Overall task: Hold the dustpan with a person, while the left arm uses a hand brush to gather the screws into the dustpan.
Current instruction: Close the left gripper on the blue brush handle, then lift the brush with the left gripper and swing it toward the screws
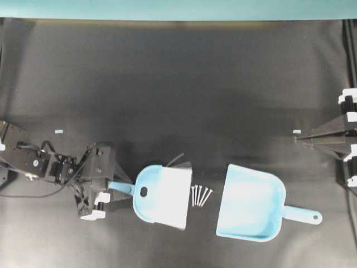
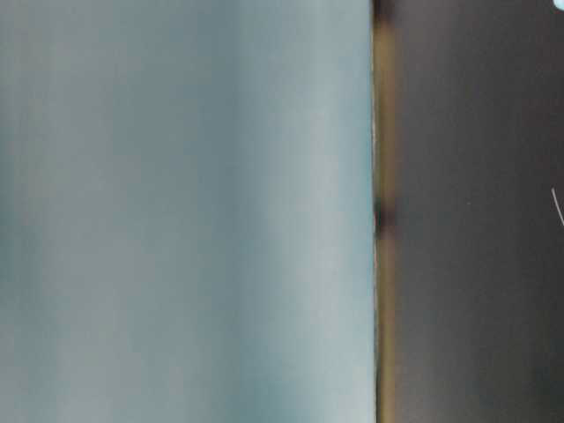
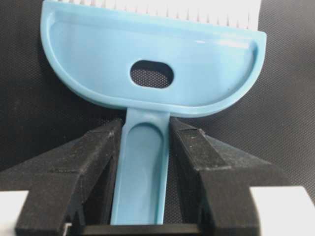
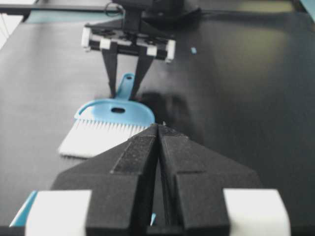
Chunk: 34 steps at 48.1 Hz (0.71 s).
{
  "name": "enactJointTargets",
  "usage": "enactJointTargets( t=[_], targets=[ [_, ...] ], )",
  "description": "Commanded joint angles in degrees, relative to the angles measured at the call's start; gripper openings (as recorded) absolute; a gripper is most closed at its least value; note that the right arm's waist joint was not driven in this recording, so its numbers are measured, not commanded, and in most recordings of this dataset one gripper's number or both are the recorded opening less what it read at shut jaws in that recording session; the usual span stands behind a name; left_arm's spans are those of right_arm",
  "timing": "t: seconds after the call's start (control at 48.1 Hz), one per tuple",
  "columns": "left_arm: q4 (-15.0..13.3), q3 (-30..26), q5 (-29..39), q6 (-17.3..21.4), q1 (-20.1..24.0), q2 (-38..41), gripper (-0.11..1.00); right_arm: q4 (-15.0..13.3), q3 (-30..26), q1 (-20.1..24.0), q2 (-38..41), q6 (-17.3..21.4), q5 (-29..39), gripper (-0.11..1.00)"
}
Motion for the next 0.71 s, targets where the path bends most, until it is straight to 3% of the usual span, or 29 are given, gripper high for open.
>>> enactJointTargets(
  t=[0.0, 0.416, 0.686],
  targets=[
    [0.26, 0.09, 1.58, 0.18, -0.97, -0.44, 0.31, 0.00, 0.35, 0.00, -0.44, -0.26, 0.18, 0.00],
    [0.26, -5.45, 19.16, 0.44, -0.88, -10.02, 0.31, 0.09, 5.10, 0.00, -7.38, -0.53, 15.21, 0.00],
    [0.18, -10.55, 28.83, 5.45, 0.09, -13.36, 0.31, 0.00, 6.50, 0.00, -9.93, -0.62, 13.54, 0.00]
  ],
)
